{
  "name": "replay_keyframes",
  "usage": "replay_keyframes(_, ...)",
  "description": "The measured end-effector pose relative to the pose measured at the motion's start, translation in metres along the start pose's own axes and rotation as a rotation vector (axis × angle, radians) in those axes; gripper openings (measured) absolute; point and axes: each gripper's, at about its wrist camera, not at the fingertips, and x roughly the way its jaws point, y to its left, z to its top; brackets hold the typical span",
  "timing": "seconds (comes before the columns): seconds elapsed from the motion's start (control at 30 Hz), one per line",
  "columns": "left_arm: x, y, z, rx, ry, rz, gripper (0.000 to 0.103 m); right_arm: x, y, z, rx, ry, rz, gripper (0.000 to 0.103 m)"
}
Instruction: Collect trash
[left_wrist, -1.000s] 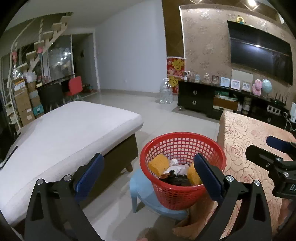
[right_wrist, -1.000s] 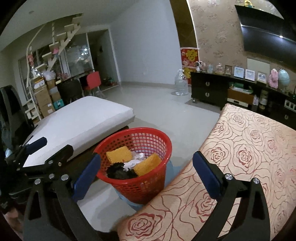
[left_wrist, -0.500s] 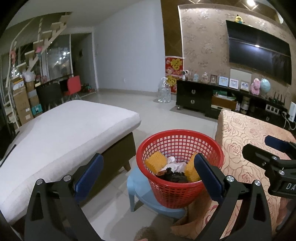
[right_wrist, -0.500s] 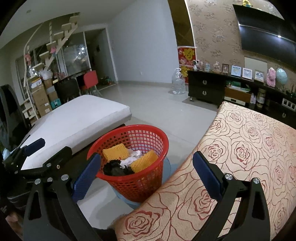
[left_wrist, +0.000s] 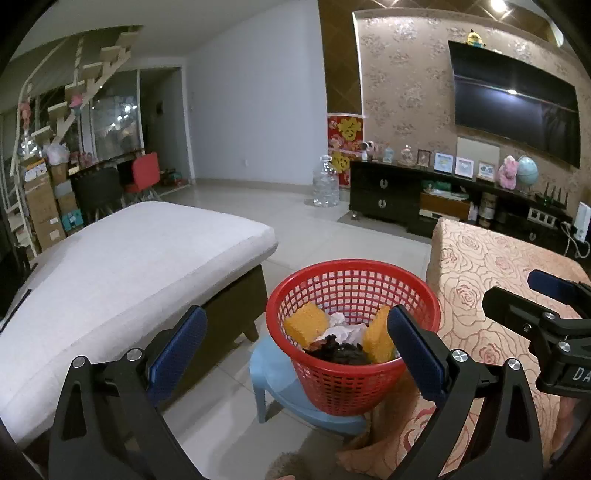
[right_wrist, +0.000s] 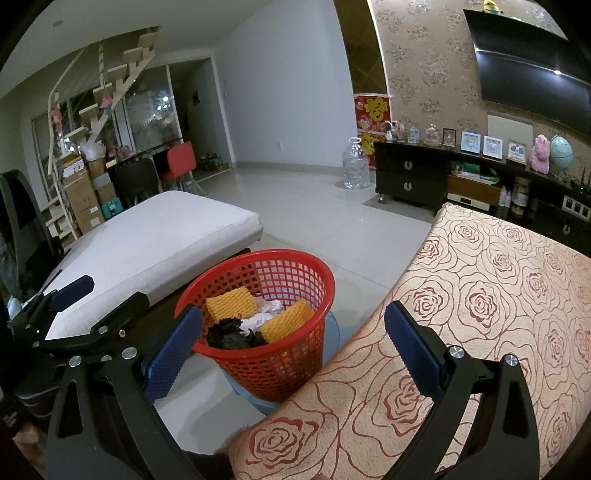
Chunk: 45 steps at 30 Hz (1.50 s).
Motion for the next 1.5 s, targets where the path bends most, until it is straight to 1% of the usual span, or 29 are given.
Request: replay_keyframes(1.5,-0.0017,-0.0034,0.0005,0.003,-0.001,-0.002,0.095,-0.0012,0.0025,-0.0036,-0.002,0.014,0.006,0.096)
